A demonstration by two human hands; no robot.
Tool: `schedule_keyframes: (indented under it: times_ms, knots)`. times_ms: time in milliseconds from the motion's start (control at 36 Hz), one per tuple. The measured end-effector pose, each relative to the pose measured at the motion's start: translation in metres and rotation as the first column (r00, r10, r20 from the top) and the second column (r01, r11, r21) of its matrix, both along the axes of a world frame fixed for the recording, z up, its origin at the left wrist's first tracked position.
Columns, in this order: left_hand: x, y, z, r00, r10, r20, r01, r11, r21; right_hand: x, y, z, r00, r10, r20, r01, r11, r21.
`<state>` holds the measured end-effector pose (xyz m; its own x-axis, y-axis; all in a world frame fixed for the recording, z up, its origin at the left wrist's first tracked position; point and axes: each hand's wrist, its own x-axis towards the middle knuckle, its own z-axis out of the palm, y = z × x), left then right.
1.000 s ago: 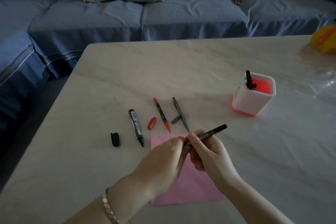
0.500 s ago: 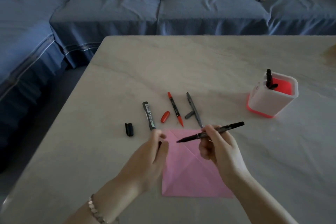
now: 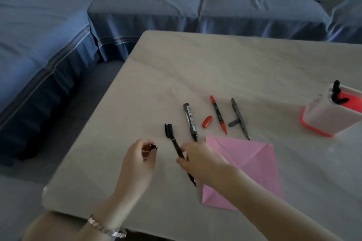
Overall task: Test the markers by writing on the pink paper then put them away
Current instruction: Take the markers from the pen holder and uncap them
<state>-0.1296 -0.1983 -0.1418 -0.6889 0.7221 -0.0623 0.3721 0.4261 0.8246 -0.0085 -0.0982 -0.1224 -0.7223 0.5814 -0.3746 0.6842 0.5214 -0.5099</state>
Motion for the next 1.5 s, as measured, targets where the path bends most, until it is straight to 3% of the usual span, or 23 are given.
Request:
schedule_keyframes:
  times_ms: [111, 194, 500, 778, 861, 944, 1056, 1111, 1278, 1417, 1500]
  knots:
    - [0.001, -0.006, -0.004, 0.998, 0.056, -0.007, -0.056, 0.998, -0.019, -0.012, -0.008, -0.014, 0.985, 0.124, 0.122, -0.14, 0.982, 0.13]
    - [0.005, -0.009, -0.009, 0.997, 0.079, 0.025, -0.078, 0.995, -0.06, -0.015, -0.008, -0.019, 0.982, 0.144, 0.121, -0.168, 0.96, 0.226]
    - [0.024, -0.002, -0.018, 0.996, -0.08, -0.029, 0.076, 0.99, -0.121, 0.035, 0.005, -0.011, 0.974, -0.122, -0.19, 0.146, 0.982, 0.121]
    - [0.034, 0.023, 0.008, 0.902, -0.278, -0.33, 0.251, 0.96, -0.123, 0.138, 0.048, 0.012, 0.921, -0.318, -0.226, 0.369, 0.897, 0.242]
    - [0.049, 0.045, 0.028, 0.849, -0.419, -0.323, 0.414, 0.906, -0.086, 0.172, 0.071, 0.028, 0.879, -0.378, -0.29, 0.459, 0.836, 0.302]
    - [0.068, 0.065, 0.041, 0.833, -0.498, -0.241, 0.506, 0.862, -0.033, 0.202, 0.094, 0.047, 0.781, -0.483, -0.396, 0.616, 0.702, 0.357]
    - [0.088, 0.09, 0.048, 0.764, -0.63, -0.139, 0.624, 0.776, -0.092, 0.229, 0.129, 0.068, 0.694, -0.539, -0.478, 0.719, 0.552, 0.422]
    - [0.094, 0.097, 0.047, 0.733, -0.674, -0.097, 0.657, 0.737, -0.157, 0.235, 0.144, 0.071, 0.675, -0.588, -0.445, 0.738, 0.538, 0.408]
    - [0.096, 0.102, 0.047, 0.716, -0.691, -0.097, 0.66, 0.717, -0.225, 0.223, 0.161, 0.061, 0.683, -0.605, -0.409, 0.727, 0.617, 0.301]
    - [0.092, 0.102, 0.051, 0.729, -0.679, -0.09, 0.649, 0.727, -0.225, 0.22, 0.166, 0.051, 0.621, -0.602, -0.502, 0.78, 0.532, 0.329]
    - [0.093, 0.105, 0.052, 0.725, -0.683, -0.089, 0.654, 0.723, -0.224, 0.222, 0.152, 0.059, 0.594, -0.506, -0.625, 0.796, 0.481, 0.367]
